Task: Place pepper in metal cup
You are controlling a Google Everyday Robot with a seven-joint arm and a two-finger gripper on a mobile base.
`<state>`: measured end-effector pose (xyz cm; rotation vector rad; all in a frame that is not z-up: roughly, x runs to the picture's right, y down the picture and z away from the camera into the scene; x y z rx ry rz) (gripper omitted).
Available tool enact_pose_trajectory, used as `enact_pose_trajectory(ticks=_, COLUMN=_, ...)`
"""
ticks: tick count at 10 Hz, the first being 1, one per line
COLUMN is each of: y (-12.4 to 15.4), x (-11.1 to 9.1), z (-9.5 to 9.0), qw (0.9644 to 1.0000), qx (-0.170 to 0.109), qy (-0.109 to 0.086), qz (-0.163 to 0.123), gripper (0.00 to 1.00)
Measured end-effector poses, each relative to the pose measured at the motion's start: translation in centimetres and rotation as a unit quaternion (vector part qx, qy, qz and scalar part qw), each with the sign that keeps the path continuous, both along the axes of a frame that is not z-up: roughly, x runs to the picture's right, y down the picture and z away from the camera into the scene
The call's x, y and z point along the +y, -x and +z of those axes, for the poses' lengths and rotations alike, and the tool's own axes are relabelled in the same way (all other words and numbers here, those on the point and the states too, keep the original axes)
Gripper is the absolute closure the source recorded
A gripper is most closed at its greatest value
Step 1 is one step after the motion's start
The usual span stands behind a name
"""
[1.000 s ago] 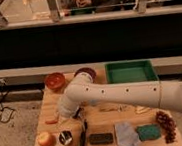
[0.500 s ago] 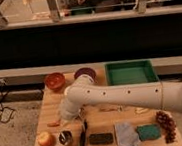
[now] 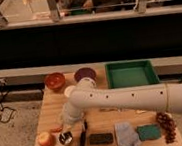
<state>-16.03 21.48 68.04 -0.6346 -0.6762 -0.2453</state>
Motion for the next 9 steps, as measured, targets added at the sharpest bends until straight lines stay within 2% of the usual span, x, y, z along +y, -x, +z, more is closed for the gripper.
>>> enact_pose_trajectory(ticks=5, y=0.4, x=2.5, z=-2.6, qw=0.9996, qx=-0.019, qy=0.014, qz=-0.013, gripper=0.96)
enact_pose_trajectory(ticks=9, y=0.6, x=2.8, z=-2.9, qw=0.9995, qx=-0.023, qy=0.015, qz=-0.015, gripper=0.96)
